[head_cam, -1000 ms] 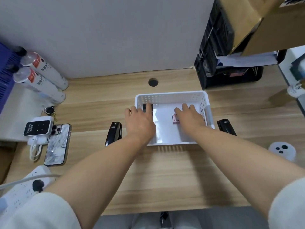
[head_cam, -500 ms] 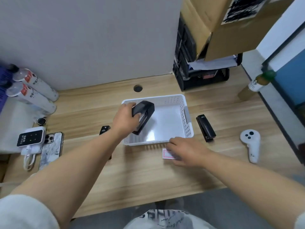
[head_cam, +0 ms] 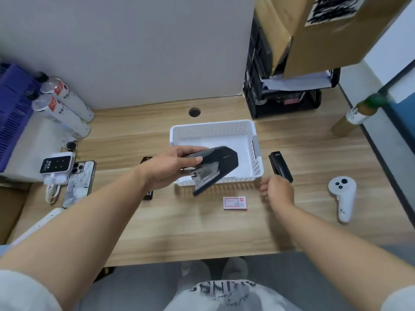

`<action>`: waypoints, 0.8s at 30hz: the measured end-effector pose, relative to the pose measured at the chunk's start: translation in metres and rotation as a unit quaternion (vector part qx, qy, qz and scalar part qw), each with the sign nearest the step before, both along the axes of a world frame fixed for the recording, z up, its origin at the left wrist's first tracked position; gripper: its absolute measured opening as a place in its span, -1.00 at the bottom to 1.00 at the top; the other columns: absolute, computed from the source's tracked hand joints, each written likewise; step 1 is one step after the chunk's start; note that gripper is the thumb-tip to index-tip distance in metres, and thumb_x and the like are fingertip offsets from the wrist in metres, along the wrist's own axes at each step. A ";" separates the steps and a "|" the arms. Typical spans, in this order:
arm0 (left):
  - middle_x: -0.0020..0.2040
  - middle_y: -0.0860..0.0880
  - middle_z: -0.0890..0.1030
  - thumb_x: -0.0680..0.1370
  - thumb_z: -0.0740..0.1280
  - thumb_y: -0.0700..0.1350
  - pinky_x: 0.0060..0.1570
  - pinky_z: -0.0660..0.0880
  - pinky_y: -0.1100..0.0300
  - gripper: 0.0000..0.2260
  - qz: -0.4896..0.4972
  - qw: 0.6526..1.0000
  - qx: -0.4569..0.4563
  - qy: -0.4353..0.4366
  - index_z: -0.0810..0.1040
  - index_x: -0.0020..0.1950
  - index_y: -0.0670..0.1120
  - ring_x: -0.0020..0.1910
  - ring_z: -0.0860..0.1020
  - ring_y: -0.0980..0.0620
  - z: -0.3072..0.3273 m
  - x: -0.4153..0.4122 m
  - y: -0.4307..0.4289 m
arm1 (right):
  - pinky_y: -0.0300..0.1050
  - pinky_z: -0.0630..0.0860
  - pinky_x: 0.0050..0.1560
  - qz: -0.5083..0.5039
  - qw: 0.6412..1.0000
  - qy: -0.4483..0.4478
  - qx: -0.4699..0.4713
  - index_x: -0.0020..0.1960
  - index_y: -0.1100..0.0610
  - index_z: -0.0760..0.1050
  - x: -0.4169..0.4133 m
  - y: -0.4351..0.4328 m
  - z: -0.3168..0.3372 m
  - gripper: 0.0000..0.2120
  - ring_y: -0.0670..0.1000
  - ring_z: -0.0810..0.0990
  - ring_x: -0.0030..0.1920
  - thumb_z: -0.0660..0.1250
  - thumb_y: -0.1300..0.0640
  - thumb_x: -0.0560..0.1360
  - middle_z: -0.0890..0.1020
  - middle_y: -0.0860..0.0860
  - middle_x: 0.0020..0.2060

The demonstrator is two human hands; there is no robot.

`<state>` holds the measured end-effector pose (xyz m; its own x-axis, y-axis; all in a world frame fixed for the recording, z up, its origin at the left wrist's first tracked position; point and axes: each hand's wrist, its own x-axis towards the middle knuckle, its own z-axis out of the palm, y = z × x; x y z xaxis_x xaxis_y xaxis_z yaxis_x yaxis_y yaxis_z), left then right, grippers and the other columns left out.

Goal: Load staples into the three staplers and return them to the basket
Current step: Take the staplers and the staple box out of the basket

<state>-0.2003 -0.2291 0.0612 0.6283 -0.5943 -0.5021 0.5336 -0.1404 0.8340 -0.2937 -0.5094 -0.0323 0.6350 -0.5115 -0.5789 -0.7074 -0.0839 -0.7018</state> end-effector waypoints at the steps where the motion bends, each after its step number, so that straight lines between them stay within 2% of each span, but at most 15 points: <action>1: 0.30 -0.14 0.63 0.59 0.37 -0.20 0.16 0.53 0.21 -0.67 -0.013 1.000 0.000 0.011 0.60 0.35 -0.08 0.19 0.60 0.01 -0.002 -0.007 -0.003 | -0.01 0.59 -0.32 -0.038 0.996 0.010 0.085 -0.05 0.13 0.60 0.007 -0.003 0.002 -0.73 0.13 0.66 -0.34 0.18 0.03 0.53 0.68 0.14 -0.18; 3: 0.27 -0.08 0.65 0.58 0.39 -0.21 0.13 0.53 0.29 -0.70 -0.046 0.999 0.026 0.005 0.62 0.31 -0.06 0.18 0.63 0.05 -0.006 -0.019 -0.010 | -0.08 0.59 -0.40 0.014 0.985 0.031 0.170 0.13 0.09 0.51 0.023 -0.003 0.004 -0.64 0.12 0.70 -0.33 0.29 -0.16 0.51 0.62 0.14 -0.07; 4: 0.26 -0.05 0.67 0.59 0.40 -0.23 0.12 0.52 0.33 -0.71 -0.069 0.996 0.053 -0.015 0.63 0.30 -0.05 0.18 0.63 0.08 -0.008 -0.025 -0.013 | -0.05 0.62 -0.34 0.060 0.982 0.049 0.172 0.20 0.09 0.47 0.032 -0.003 0.003 -0.58 0.12 0.72 -0.27 0.34 -0.18 0.49 0.60 0.14 0.01; 6: 0.20 0.03 0.68 0.59 0.41 -0.21 0.08 0.51 0.39 -0.71 -0.110 0.984 0.128 -0.066 0.63 0.29 0.02 0.12 0.64 0.15 -0.014 -0.036 -0.018 | 0.14 0.67 -0.02 0.107 0.984 0.060 0.126 0.27 0.19 0.45 0.048 -0.001 -0.002 -0.58 0.17 0.73 -0.10 0.34 -0.04 0.53 0.60 0.21 0.16; 7: 0.16 0.06 0.68 0.58 0.43 -0.19 0.07 0.51 0.39 -0.70 -0.118 0.975 0.168 -0.086 0.63 0.28 0.06 0.10 0.63 0.15 -0.019 -0.041 -0.019 | 0.21 0.63 0.11 0.100 0.988 0.056 0.108 0.22 0.26 0.49 0.056 -0.001 -0.005 -0.66 0.21 0.73 -0.05 0.31 0.06 0.54 0.61 0.25 0.16; 8: 0.14 0.08 0.65 0.58 0.44 -0.18 0.09 0.51 0.36 -0.70 -0.122 0.966 0.205 -0.103 0.63 0.28 0.09 0.09 0.62 0.13 -0.022 -0.045 -0.020 | 0.23 0.60 0.17 0.085 0.990 0.050 0.100 0.13 0.31 0.52 0.062 -0.001 -0.004 -0.75 0.24 0.73 -0.04 0.30 0.16 0.54 0.64 0.27 0.11; 9: 0.13 0.09 0.61 0.57 0.44 -0.17 0.10 0.50 0.34 -0.69 -0.123 0.956 0.236 -0.125 0.62 0.28 0.10 0.09 0.60 0.11 -0.027 -0.049 -0.020 | 0.19 0.61 0.15 0.074 0.992 0.041 0.092 0.06 0.34 0.52 0.069 -0.002 -0.003 -0.82 0.25 0.72 -0.03 0.31 0.23 0.53 0.66 0.26 0.05; 11: 0.09 0.13 0.55 0.56 0.44 -0.18 0.07 0.49 0.41 -0.67 -0.127 0.931 0.278 -0.198 0.61 0.30 0.07 0.06 0.57 0.13 -0.038 -0.055 -0.020 | 0.05 0.69 -0.04 0.052 0.995 0.016 0.088 0.08 0.37 0.50 0.081 -0.001 0.002 -0.84 0.21 0.73 -0.06 0.31 0.31 0.53 0.65 0.25 0.01; 13: 0.07 0.11 0.51 0.54 0.45 -0.21 0.08 0.46 0.44 -0.64 -0.131 0.904 0.305 -0.269 0.60 0.32 0.00 0.06 0.54 0.10 -0.049 -0.057 -0.017 | 0.03 0.70 -0.15 0.009 0.995 0.002 0.095 0.13 0.37 0.51 0.087 0.003 0.007 -0.82 0.14 0.74 -0.27 0.26 0.35 0.55 0.65 0.20 -0.02; 15: 0.12 0.02 0.50 0.50 0.47 -0.24 0.22 0.46 0.24 -0.61 -0.128 0.877 0.332 -0.324 0.59 0.32 -0.03 0.13 0.52 0.03 -0.059 -0.057 -0.011 | 0.04 0.70 -0.14 -0.008 0.996 -0.016 0.088 0.00 0.29 0.55 0.089 0.008 0.013 -0.84 0.12 0.73 -0.35 0.21 0.38 0.55 0.67 0.17 -0.04; 17: 0.12 -0.01 0.51 0.47 0.47 -0.28 0.23 0.48 0.10 -0.60 -0.125 0.861 0.344 -0.353 0.59 0.28 -0.02 0.13 0.52 -0.01 -0.067 -0.058 -0.006 | -0.07 0.70 -0.21 -0.008 0.995 -0.046 0.092 -0.06 0.21 0.56 0.091 0.008 0.016 -0.78 0.09 0.73 -0.35 0.16 0.40 0.56 0.68 0.18 0.01; 19: 0.11 0.01 0.51 0.45 0.50 -0.26 0.20 0.51 0.07 -0.59 -0.134 0.862 0.347 -0.345 0.59 0.25 0.01 0.10 0.53 0.01 -0.073 -0.058 -0.002 | -0.09 0.70 -0.21 -0.007 0.993 -0.063 0.098 0.09 0.24 0.56 0.094 0.006 0.019 -0.75 0.08 0.74 -0.31 0.14 0.40 0.57 0.64 0.19 0.11; 21: 0.15 0.03 0.53 0.42 0.58 -0.10 0.13 0.55 0.16 -0.56 -0.129 0.887 0.339 -0.285 0.58 0.26 0.07 0.10 0.56 0.07 -0.073 -0.054 0.001 | -0.07 0.70 -0.17 -0.007 0.992 -0.069 0.103 0.14 0.24 0.52 0.101 0.005 0.021 -0.74 0.10 0.75 -0.27 0.12 0.39 0.59 0.60 0.18 0.19; 23: 0.20 0.07 0.56 0.36 0.60 0.17 0.04 0.53 0.30 -0.43 -0.051 0.927 0.323 -0.182 0.54 0.31 0.10 0.15 0.57 0.15 -0.060 -0.042 0.004 | -0.07 0.70 -0.17 -0.009 0.993 -0.067 0.100 0.12 0.19 0.50 0.109 0.007 0.025 -0.76 0.11 0.75 -0.28 0.12 0.38 0.59 0.59 0.17 0.23; 24: 0.20 0.07 0.59 0.33 0.57 0.27 0.02 0.53 0.31 -0.36 0.027 0.941 0.307 -0.139 0.51 0.33 0.08 0.14 0.60 0.16 -0.051 -0.034 0.004 | -0.05 0.70 -0.13 -0.008 0.993 -0.062 0.097 0.13 0.20 0.50 0.112 0.007 0.026 -0.77 0.11 0.75 -0.28 0.13 0.37 0.59 0.59 0.17 0.23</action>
